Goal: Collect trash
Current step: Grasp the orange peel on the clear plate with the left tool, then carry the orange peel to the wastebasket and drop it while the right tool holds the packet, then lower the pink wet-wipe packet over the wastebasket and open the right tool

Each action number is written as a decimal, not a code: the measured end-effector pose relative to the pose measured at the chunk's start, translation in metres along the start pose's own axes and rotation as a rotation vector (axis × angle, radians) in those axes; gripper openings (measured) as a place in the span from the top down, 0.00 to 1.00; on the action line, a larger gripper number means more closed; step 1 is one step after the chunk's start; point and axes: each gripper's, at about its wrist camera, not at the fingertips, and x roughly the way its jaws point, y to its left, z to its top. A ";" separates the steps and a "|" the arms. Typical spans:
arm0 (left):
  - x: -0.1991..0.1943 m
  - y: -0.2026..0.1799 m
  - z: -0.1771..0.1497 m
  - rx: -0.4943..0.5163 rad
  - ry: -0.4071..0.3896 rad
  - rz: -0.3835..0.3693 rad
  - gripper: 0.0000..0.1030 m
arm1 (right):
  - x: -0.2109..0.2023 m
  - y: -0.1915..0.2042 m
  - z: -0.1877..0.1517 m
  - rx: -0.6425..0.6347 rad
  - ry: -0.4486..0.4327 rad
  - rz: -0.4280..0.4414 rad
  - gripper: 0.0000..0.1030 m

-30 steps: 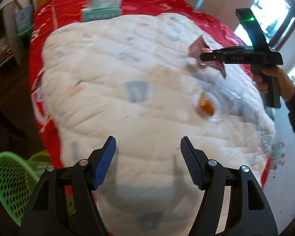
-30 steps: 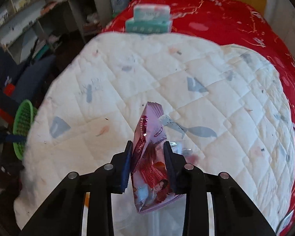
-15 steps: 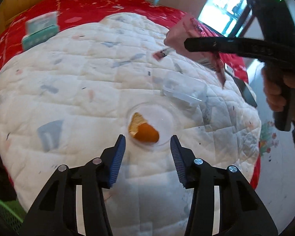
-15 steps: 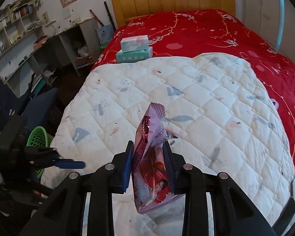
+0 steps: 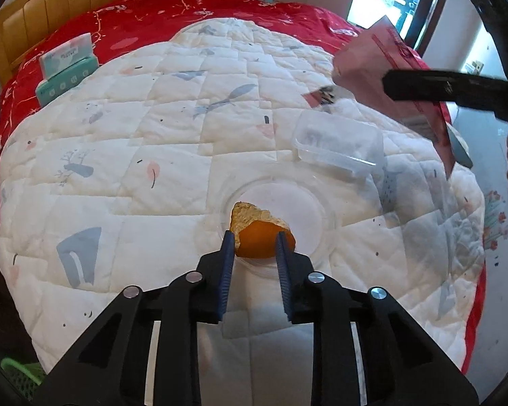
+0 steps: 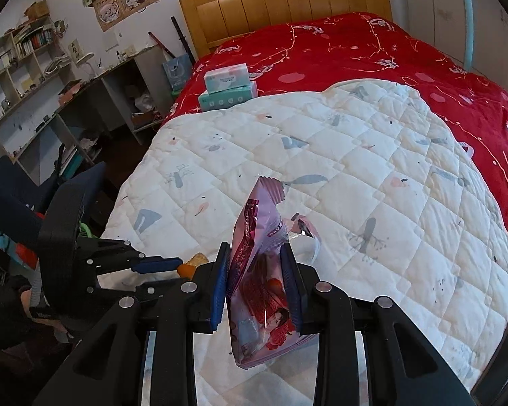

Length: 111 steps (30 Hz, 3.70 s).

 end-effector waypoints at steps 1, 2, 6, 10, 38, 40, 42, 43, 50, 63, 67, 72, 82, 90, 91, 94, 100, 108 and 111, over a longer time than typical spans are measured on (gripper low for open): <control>-0.002 0.000 0.000 -0.003 -0.005 -0.003 0.90 | -0.002 0.001 -0.001 0.004 -0.002 0.005 0.72; -0.006 0.000 0.000 -0.009 -0.010 -0.007 0.91 | -0.004 0.003 -0.003 0.006 -0.008 0.007 0.72; -0.018 0.001 -0.002 -0.024 -0.037 -0.012 0.93 | -0.015 0.012 -0.008 0.008 -0.034 0.003 0.72; -0.036 0.004 -0.006 -0.054 -0.062 -0.028 0.97 | -0.027 0.020 -0.013 0.019 -0.051 0.003 0.72; -0.240 0.151 -0.172 -0.319 -0.225 0.166 0.97 | -0.009 0.230 -0.025 -0.127 -0.066 0.220 0.72; -0.249 0.165 -0.186 -0.346 -0.222 0.192 0.97 | -0.001 0.250 -0.025 -0.139 -0.057 0.243 0.72; -0.254 0.180 -0.202 -0.380 -0.210 0.208 0.97 | 0.006 0.264 -0.025 -0.146 -0.050 0.263 0.72; -0.254 0.187 -0.210 -0.400 -0.198 0.216 0.97 | 0.010 0.273 -0.025 -0.152 -0.045 0.274 0.72; -0.254 0.228 -0.258 -0.525 -0.139 0.245 0.95 | 0.032 0.319 -0.026 -0.178 -0.010 0.334 0.72; -0.280 0.261 -0.315 -0.691 -0.164 0.279 0.49 | 0.076 0.385 -0.029 -0.202 0.061 0.434 0.70; -0.290 0.265 -0.324 -0.709 -0.183 0.305 0.42 | 0.094 0.404 -0.033 -0.196 0.092 0.463 0.69; -0.304 0.268 -0.330 -0.714 -0.210 0.348 0.30 | 0.115 0.427 -0.037 -0.178 0.125 0.492 0.66; -0.318 0.276 -0.340 -0.761 -0.252 0.376 0.22 | 0.148 0.458 -0.042 -0.126 0.156 0.519 0.46; -0.318 0.276 -0.341 -0.781 -0.259 0.372 0.20 | 0.145 0.451 -0.046 -0.105 0.153 0.518 0.38; -0.318 0.276 -0.340 -0.778 -0.260 0.374 0.20 | 0.145 0.450 -0.045 -0.102 0.153 0.520 0.37; -0.318 0.274 -0.339 -0.773 -0.267 0.383 0.20 | 0.145 0.448 -0.045 -0.096 0.158 0.533 0.36; -0.324 0.277 -0.343 -0.788 -0.273 0.390 0.20 | 0.145 0.456 -0.045 -0.104 0.152 0.548 0.31; -0.330 0.280 -0.348 -0.803 -0.281 0.405 0.19 | 0.144 0.462 -0.045 -0.117 0.144 0.550 0.25; -0.331 0.280 -0.347 -0.803 -0.279 0.405 0.19 | 0.140 0.461 -0.043 -0.126 0.133 0.537 0.24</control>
